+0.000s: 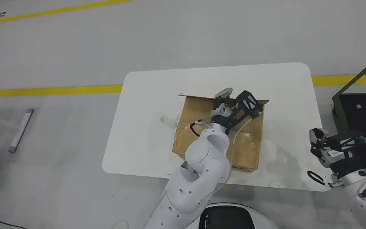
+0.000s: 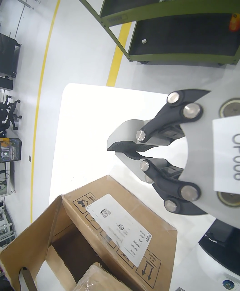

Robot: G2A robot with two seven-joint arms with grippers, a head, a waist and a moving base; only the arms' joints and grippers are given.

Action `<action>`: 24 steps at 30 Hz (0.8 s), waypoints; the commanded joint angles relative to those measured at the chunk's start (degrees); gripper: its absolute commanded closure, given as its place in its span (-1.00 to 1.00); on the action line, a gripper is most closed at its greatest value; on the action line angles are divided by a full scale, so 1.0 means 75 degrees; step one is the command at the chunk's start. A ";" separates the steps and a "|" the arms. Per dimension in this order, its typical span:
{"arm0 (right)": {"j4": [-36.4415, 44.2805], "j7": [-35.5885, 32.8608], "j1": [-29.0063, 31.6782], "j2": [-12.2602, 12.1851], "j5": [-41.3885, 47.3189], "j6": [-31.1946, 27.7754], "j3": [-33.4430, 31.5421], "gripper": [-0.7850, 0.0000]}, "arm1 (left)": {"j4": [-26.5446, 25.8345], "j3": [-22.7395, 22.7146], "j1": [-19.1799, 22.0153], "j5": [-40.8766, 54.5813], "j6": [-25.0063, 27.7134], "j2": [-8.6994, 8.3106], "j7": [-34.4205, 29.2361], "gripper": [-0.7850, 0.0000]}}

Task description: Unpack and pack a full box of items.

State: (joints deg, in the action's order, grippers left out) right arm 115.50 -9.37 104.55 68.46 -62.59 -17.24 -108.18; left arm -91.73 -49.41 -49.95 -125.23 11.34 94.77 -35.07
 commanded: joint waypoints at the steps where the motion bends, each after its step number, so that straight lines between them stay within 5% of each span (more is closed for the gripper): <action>1: 0.0017 0.0027 0.0033 0.0002 0.0012 0.0007 -0.0020 1.00 | 0.0638 0.0083 0.0490 0.0026 -0.0148 0.0095 0.0093 -1.00; 8: 0.0080 0.0097 0.0159 0.0010 0.0080 0.0019 -0.0079 1.00 | 0.2598 0.0429 0.1782 -0.0144 -0.0997 0.0449 0.0209 -1.00; 14: 0.0085 0.0113 0.0218 0.0014 0.0082 0.0019 -0.0091 1.00 | 0.3867 0.0411 0.2357 0.0550 -0.1711 0.0765 -0.0050 -1.00; 24: 0.0066 0.0108 0.0129 0.0023 0.0223 0.0009 0.0027 1.00 | 0.4499 0.0334 0.2512 0.0891 -0.2023 0.1007 -0.0196 -1.00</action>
State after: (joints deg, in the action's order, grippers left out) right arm 116.04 -8.73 105.70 68.58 -62.35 -17.02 -108.23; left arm -57.60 -46.68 -31.03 -118.74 -3.68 102.23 -36.65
